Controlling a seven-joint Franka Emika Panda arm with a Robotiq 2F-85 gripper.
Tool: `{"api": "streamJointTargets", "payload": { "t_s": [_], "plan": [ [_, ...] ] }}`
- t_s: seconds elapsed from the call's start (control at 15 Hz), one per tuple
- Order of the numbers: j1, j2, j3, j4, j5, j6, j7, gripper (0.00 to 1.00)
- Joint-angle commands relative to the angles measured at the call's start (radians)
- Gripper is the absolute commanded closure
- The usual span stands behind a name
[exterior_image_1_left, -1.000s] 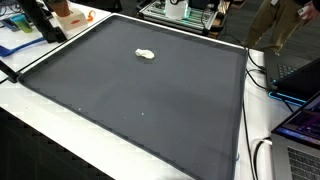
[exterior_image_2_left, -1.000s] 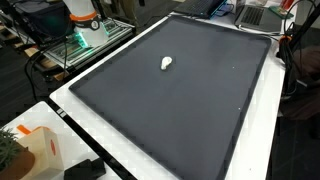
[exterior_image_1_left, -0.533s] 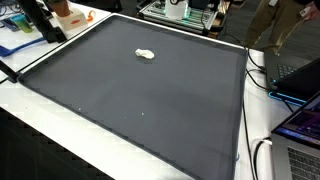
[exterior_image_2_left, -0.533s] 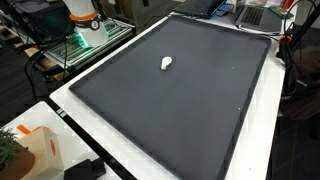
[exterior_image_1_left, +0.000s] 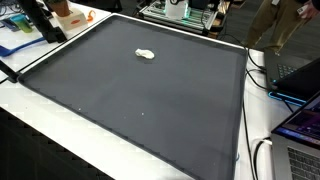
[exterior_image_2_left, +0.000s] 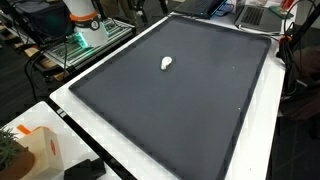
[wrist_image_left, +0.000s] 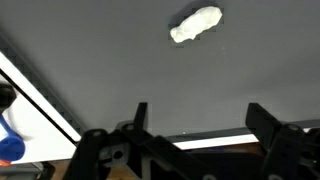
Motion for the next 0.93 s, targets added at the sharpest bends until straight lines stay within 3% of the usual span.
{"api": "streamJointTargets", "payload": {
  "t_s": [0.0, 0.07, 0.2, 0.53, 0.6, 0.87],
  "plan": [
    [-0.090, 0.102, 0.148, 0.001, -0.109, 0.092, 0.110, 0.00],
    [-0.031, 0.049, 0.080, 0.002, -0.041, 0.059, 0.046, 0.00],
    [-0.054, 0.089, 0.125, 0.005, -0.074, 0.070, 0.086, 0.00],
    [-0.067, 0.103, 0.128, 0.013, -0.083, 0.072, 0.088, 0.00],
    [-0.141, 0.123, 0.185, 0.013, -0.145, 0.125, 0.163, 0.00],
    [-0.253, 0.188, 0.271, 0.016, -0.246, 0.223, 0.301, 0.00]
  ]
}}
